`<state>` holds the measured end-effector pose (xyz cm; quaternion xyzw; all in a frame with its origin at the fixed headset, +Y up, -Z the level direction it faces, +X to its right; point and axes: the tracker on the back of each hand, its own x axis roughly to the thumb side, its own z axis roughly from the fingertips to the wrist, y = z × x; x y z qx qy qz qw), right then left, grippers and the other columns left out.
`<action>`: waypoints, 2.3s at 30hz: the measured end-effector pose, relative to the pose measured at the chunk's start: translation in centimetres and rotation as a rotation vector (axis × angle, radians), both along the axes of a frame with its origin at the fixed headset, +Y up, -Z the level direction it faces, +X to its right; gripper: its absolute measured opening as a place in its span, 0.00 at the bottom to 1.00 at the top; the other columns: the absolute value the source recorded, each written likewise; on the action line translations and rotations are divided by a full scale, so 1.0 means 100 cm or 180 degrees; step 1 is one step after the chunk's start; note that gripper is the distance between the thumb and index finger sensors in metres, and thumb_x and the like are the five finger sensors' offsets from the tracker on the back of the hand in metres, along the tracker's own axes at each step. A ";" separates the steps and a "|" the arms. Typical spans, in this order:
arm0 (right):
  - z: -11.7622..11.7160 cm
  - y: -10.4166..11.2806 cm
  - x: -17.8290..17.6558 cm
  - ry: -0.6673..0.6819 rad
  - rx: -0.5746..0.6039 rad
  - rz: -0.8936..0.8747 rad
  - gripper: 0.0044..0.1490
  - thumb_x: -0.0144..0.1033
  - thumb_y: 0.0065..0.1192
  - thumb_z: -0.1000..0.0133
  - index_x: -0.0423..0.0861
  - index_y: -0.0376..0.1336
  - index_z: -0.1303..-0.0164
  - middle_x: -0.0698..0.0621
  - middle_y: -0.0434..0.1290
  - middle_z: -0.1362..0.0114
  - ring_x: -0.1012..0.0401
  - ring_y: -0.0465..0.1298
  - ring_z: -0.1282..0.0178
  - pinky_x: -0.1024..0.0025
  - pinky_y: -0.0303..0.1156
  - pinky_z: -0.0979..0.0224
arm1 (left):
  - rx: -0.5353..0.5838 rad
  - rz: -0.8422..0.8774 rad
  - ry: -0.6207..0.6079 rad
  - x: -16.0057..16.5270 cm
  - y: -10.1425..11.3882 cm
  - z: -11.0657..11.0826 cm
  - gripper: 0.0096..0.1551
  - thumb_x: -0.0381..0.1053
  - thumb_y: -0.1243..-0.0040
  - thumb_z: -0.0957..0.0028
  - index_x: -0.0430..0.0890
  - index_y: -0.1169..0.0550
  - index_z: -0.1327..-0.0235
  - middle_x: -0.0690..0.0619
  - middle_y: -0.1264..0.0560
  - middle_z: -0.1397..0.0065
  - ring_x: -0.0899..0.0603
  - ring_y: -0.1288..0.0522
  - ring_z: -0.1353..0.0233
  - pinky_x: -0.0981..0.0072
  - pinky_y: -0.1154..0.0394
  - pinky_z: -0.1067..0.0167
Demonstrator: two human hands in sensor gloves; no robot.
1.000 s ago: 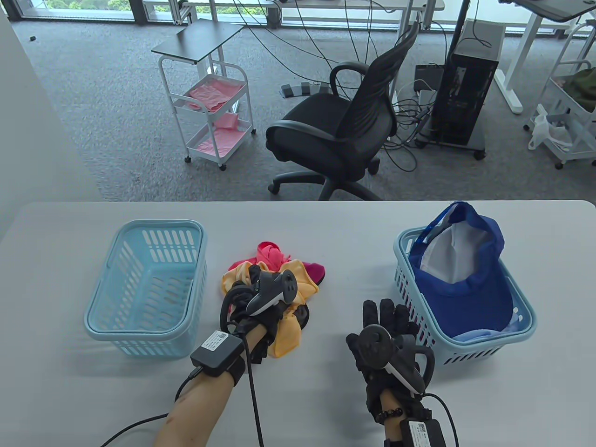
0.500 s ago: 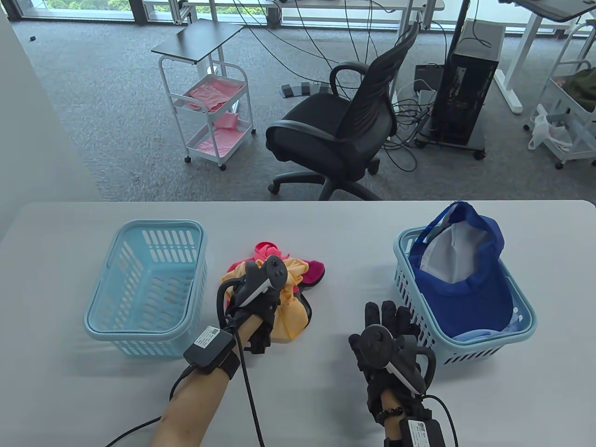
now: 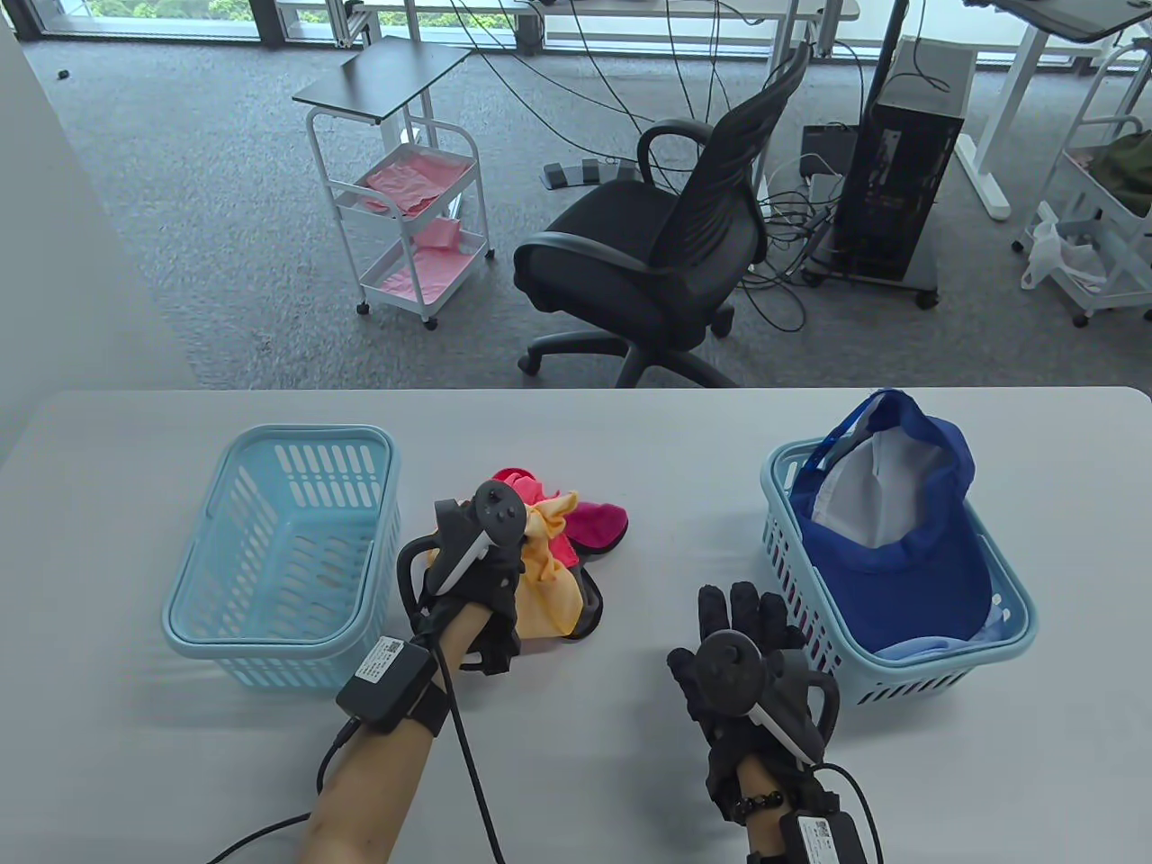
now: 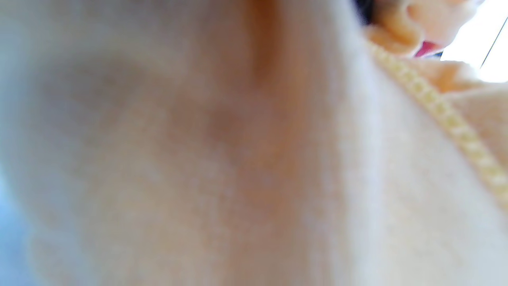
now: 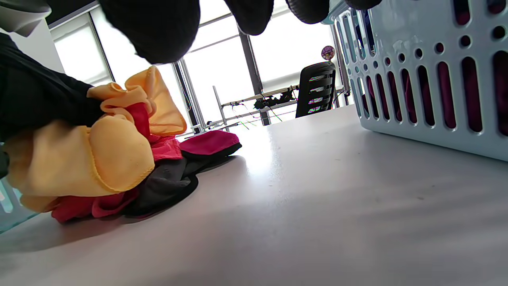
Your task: Sort apparel and towels into hand baskets
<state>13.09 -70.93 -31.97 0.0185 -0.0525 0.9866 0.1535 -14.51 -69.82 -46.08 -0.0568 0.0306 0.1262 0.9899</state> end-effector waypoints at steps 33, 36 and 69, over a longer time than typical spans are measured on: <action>-0.003 0.006 0.008 0.0011 0.0070 -0.0309 0.49 0.50 0.60 0.42 0.38 0.48 0.17 0.30 0.44 0.16 0.27 0.45 0.21 0.25 0.47 0.25 | 0.1002 -0.0149 0.0451 -0.048 0.185 0.048 0.28 0.53 0.49 0.38 0.58 0.33 0.23 0.37 0.31 0.19 0.30 0.16 0.33 0.49 0.14 0.41; -0.003 0.006 0.006 0.0024 0.0058 -0.0281 0.49 0.50 0.60 0.41 0.38 0.48 0.17 0.29 0.44 0.16 0.27 0.45 0.21 0.25 0.47 0.25 | 0.1034 -0.0230 0.0566 -0.069 0.195 0.057 0.28 0.54 0.49 0.38 0.58 0.33 0.22 0.37 0.31 0.19 0.30 0.16 0.33 0.49 0.14 0.41; -0.005 0.004 -0.001 0.0043 -0.0046 -0.0115 0.49 0.50 0.60 0.42 0.37 0.48 0.17 0.29 0.44 0.16 0.27 0.44 0.21 0.25 0.47 0.25 | -0.0170 -0.0498 0.0945 -0.178 0.110 0.041 0.43 0.62 0.42 0.40 0.50 0.41 0.14 0.32 0.42 0.13 0.19 0.33 0.20 0.28 0.31 0.29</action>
